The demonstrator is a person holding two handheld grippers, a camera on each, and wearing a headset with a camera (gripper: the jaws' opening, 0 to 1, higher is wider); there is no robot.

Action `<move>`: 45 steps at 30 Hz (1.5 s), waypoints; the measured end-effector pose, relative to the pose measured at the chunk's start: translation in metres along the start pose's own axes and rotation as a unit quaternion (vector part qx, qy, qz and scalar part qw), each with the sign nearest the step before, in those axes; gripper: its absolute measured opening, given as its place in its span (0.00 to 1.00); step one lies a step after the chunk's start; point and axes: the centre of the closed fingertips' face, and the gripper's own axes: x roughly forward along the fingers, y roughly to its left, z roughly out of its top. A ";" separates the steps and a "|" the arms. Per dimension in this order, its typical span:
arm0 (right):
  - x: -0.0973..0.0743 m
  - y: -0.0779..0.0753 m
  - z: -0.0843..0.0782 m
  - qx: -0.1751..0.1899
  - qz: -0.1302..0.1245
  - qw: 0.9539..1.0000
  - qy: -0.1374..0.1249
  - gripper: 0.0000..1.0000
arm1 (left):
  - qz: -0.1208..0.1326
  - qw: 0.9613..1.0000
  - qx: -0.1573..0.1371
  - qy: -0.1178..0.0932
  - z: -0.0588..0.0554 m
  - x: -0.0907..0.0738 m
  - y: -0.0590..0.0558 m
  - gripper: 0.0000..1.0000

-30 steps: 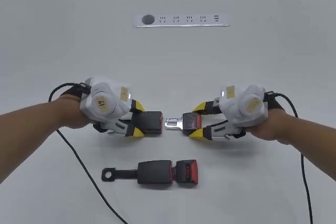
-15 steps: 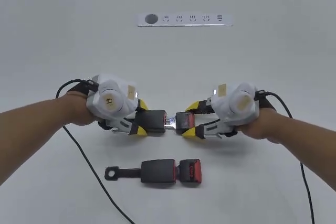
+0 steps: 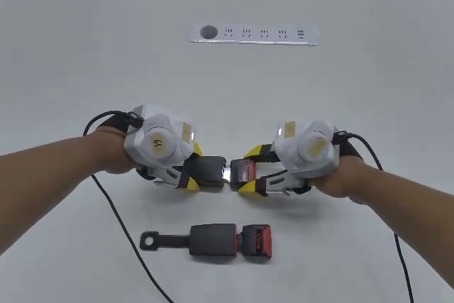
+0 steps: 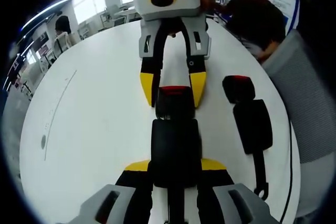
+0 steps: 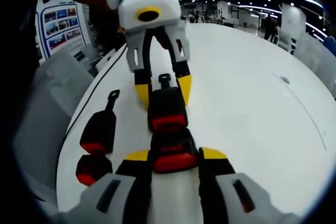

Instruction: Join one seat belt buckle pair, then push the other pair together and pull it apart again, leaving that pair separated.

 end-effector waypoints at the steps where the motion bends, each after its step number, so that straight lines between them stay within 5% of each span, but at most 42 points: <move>1: 0.001 0.000 0.002 0.001 -0.002 1.000 0.002 0.34 | 0.000 1.000 0.000 0.000 0.000 0.000 0.000 0.33; 45: 0.002 -0.001 -0.002 -0.009 -0.019 0.999 0.045 0.35 | 0.004 1.000 -0.017 0.003 0.000 0.001 0.002 0.34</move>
